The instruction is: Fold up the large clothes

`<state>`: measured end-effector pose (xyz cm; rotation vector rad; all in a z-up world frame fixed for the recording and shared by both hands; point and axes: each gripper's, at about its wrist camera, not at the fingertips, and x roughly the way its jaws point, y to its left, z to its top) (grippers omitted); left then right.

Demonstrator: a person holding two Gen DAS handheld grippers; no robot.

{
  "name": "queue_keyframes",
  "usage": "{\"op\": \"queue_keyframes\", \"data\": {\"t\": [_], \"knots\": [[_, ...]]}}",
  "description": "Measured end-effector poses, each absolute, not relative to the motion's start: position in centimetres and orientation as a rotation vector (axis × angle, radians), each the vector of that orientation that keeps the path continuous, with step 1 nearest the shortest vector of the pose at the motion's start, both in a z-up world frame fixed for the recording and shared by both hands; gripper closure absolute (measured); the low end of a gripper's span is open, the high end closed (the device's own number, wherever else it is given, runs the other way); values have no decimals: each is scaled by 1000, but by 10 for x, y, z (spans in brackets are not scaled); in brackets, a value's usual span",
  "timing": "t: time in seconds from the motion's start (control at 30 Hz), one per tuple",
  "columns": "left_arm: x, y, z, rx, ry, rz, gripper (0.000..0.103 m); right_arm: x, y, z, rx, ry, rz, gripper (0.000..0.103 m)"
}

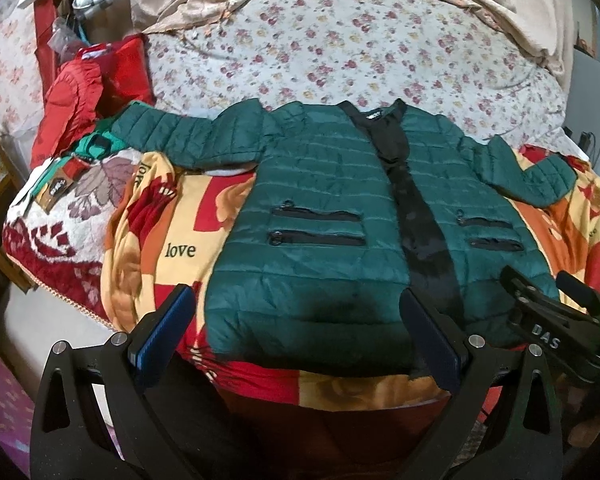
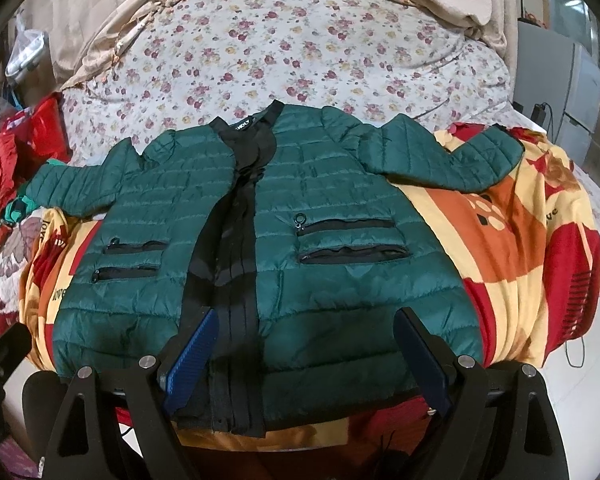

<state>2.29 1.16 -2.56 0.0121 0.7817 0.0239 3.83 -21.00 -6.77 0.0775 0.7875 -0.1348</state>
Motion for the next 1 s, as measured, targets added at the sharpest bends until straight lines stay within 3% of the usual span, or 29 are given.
{"op": "queue_keyframes", "data": {"t": [1.0], "knots": [[77, 46, -57, 27, 876, 99, 7, 99, -185, -76, -17, 836, -58, 16]]}}
